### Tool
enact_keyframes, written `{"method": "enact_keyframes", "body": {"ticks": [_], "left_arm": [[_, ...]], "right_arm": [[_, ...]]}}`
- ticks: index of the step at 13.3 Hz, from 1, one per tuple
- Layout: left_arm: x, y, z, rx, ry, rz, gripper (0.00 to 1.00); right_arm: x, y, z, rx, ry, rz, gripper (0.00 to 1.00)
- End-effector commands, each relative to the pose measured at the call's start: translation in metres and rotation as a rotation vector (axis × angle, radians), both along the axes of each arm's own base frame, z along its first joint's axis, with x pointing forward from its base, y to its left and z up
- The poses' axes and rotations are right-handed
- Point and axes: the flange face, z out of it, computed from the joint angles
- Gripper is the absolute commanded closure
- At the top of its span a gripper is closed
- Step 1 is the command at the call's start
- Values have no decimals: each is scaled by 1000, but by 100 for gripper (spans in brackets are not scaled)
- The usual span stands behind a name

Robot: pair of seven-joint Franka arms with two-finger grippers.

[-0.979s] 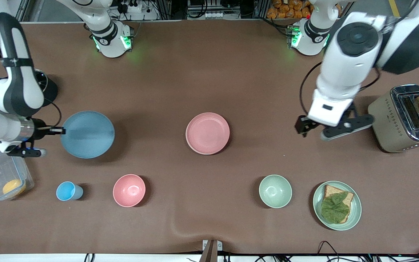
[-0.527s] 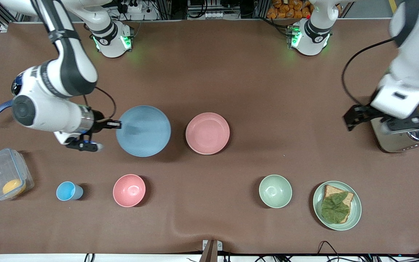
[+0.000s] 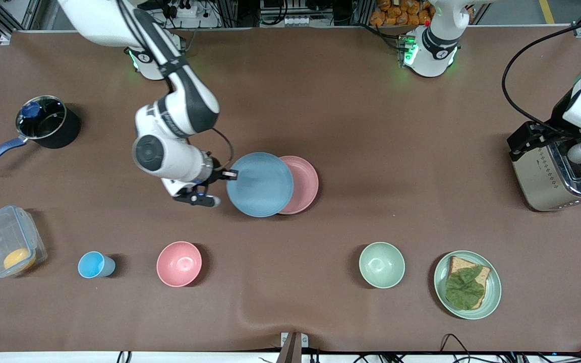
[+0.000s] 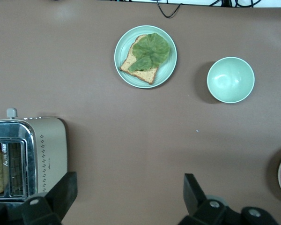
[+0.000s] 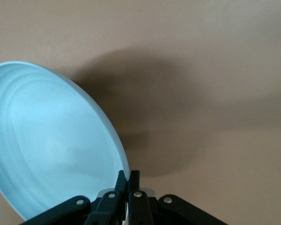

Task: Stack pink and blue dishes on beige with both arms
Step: 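Carry the blue plate over the pink plate and lower it with the right gripper, then open the right gripper and draw it back from the plate stack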

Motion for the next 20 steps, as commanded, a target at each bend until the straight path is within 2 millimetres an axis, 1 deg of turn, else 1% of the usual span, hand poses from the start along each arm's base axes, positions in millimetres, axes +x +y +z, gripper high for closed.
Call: {"method": "enact_keyframes", "body": {"ticks": [1,2,4,6,10,12,13,14,15,16,17,18,19,20], "left_arm": [[-4,3,1,-27,11,3,0],[-4,3,2,-33,8,6,0],[-3,-3,1,-37,10,-2,0],[-3,0,0,-41,12,-2,0],[-4,0,-3,-37,25,-4,0],[-5,-1,-10,-34,44,-8,0],[-6,-4,-10,-34,45,-13,0],[-6,-4,-10,-34,45,-15,0],[-6,-4,-10,-34,45,-15,0],[-6,-5,-10,-34,45,-16,0],[-7,-5,-10,-34,48,-16,0],[-7,-5,-10,-34,48,-16,0],[-7,-5,-11,-34,49,-16,0],[-7,-5,-11,-34,49,-16,0]], "right_arm": [[-9,21,-3,0,-13,-49,100],[-10,25,-9,-2,-15,-56,100],[-17,40,-19,-4,-26,-65,100],[-18,42,-24,-8,-26,-73,100],[-23,49,-27,-13,-20,-79,100],[-23,49,-28,-16,-15,-84,100],[-25,50,-29,-18,-12,-81,96],[-28,54,-30,-18,-11,-73,77],[-30,57,-30,-20,-10,-74,41],[-30,57,-31,-26,-5,-92,0],[-31,58,-30,-31,-4,-95,0],[-25,50,-27,-31,-5,-106,0],[-20,42,-18,-30,-7,-106,0],[-10,22,-9,-47,-7,-118,0]]}}
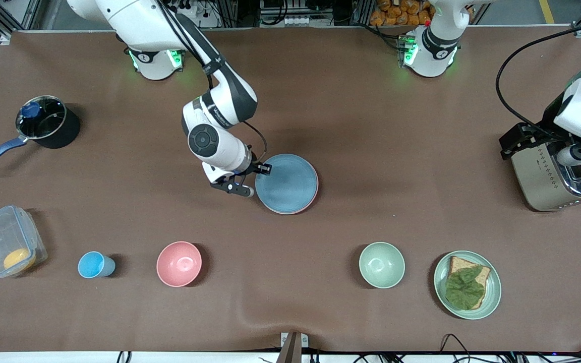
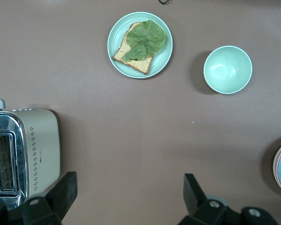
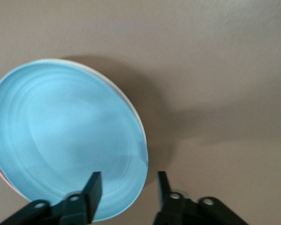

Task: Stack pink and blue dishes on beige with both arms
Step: 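Open the right gripper and draw it back from the plate stack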

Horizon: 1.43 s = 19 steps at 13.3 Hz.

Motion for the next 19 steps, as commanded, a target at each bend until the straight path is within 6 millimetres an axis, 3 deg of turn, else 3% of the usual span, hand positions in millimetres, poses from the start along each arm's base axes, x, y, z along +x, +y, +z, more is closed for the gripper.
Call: {"method": "enact_keyframes", "body": {"ticks": [1,4,6,9,11,15,16,19], "left_arm": [[-5,-1,3,-22,9,-11,0],[-5,0,5,-22,6,-8,0],[-5,0,5,-22,4,-8,0],[-4,1,4,-22,6,-7,0],[-2,1,2,-23,6,-7,0],[-2,1,3,-24,3,-7,0],[-2,1,3,-24,3,-7,0],[-2,2,5,-25,-2,5,0]], "right_arm": [[21,-45,27,-52,-10,11,0],[47,-123,52,-109,-10,121,0],[59,-185,72,-125,-26,174,0],[45,-242,86,-147,-62,218,0],[25,-279,83,-137,-107,237,0],[26,-364,93,-117,-136,289,0],[25,-378,99,-114,-139,297,0],[23,-379,143,-111,-144,293,0]]}}
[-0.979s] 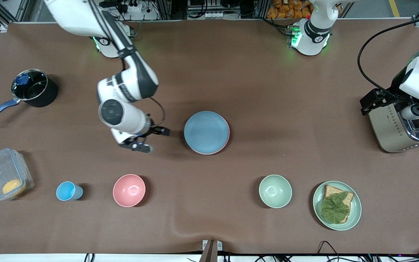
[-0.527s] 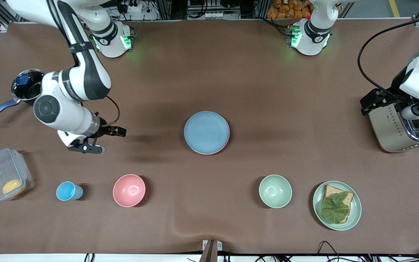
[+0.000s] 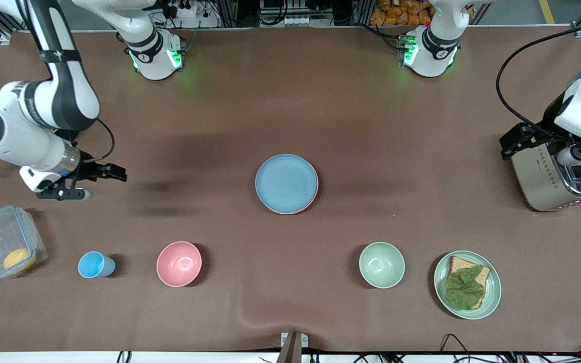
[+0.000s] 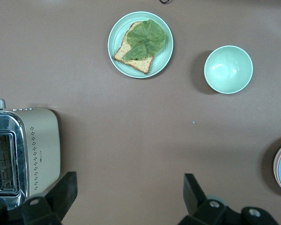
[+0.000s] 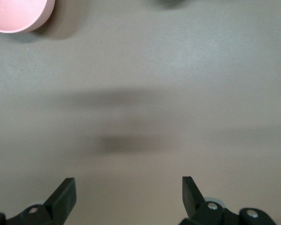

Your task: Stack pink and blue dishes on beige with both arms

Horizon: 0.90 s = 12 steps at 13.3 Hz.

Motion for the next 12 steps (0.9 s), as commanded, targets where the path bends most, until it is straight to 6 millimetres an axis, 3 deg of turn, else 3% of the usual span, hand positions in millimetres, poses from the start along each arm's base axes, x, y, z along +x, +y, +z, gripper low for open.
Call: {"method": "enact_keyframes", "body": {"ticks": [1,8,10,12], "left_arm": [[-2,2,6,-25,-4,6,0],[-3,7,11,-22,-10,3,0],[-3,7,16,-24,-18,11,0],[-3,11,18,-26,-20,17,0]], "right_arm": [[-9,8,52,-5,-12,29,0],[-16,5,193,-88,-30,153,0],[-17,7,218,-89,-40,164,0],[-18,5,229,-71,-38,170,0]]}}
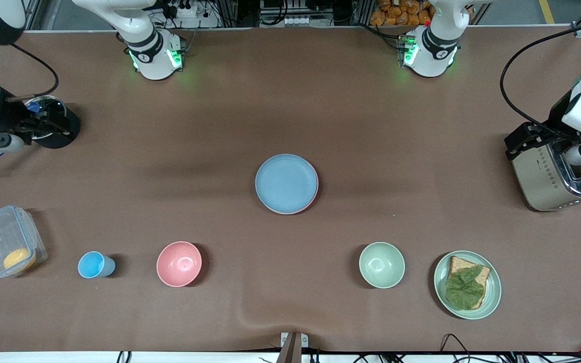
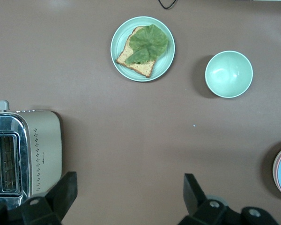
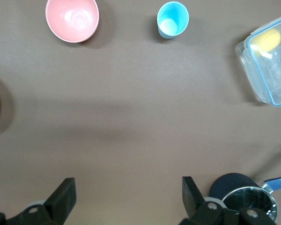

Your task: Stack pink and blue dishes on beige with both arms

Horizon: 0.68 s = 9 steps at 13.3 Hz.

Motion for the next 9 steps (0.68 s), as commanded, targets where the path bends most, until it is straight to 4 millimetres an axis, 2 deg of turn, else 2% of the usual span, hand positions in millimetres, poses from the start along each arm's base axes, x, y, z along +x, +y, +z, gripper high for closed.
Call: {"method": "enact_keyframes", "body": {"ticks": [1,3,6,9], "left_arm": [[-3,10,10,-23,-2,10,0],[-5,8,8,-34,16,2,0],[-13,-2,16,-66,67,-11,0],[-20,-5,15,-52,113,-16,0]], "right_arm": [[-2,1,12,15,14,16,0],[-4,1,27,22,0,2,0],[-6,-1,30,22,-3,-28,0],[-6,-1,30,20,-3,-31,0]]}}
